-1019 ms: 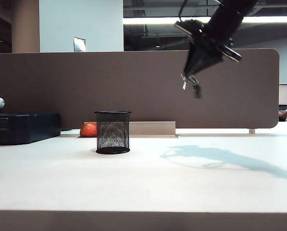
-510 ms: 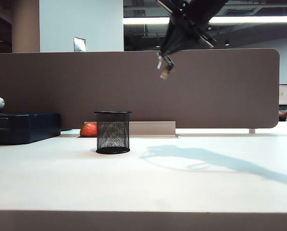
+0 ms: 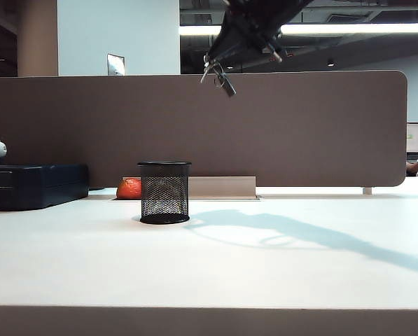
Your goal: Pick up a bunch of keys from the table, then put them into the black basket.
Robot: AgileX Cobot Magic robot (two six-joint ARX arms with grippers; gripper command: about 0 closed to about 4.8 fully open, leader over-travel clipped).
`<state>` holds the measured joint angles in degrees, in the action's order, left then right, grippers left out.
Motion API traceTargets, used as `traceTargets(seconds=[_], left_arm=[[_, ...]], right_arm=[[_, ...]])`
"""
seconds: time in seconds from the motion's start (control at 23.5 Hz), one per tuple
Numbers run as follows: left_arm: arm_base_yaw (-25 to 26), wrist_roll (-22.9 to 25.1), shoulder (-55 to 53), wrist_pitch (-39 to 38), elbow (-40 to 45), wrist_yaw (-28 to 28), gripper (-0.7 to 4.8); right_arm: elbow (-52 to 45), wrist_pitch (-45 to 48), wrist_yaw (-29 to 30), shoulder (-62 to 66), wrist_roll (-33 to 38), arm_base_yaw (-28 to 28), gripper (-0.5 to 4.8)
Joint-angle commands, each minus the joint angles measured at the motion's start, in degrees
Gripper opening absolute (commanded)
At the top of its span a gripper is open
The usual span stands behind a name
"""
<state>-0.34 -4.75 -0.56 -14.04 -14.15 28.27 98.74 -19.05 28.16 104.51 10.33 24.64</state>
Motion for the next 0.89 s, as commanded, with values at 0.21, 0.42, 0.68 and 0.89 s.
traceTargets(seconds=[0.21,0.42,0.68,0.89], left_arm=[[0.0,0.0,-0.1,0.3,-0.2,-0.1,0.30],[0.0,0.0,-0.1,-0.1,-0.2,-0.1,0.30],[0.0,0.0,-0.1,-0.5,-0.2,-0.1,0.30],[0.0,0.0,-0.1,-0.5,-0.2,0.0,0.30]], right_arm=[[0.3,9.2,4.2,4.2,6.3,1.0,-0.09],[0.5,12.1,5.4,7.2,8.2,2.4,-0.09],[3.4,15.5,6.7,12.6,12.3,3.0,-0.09],[6.6,15.9,6.7,16.4,13.8,3.0,-0.09]])
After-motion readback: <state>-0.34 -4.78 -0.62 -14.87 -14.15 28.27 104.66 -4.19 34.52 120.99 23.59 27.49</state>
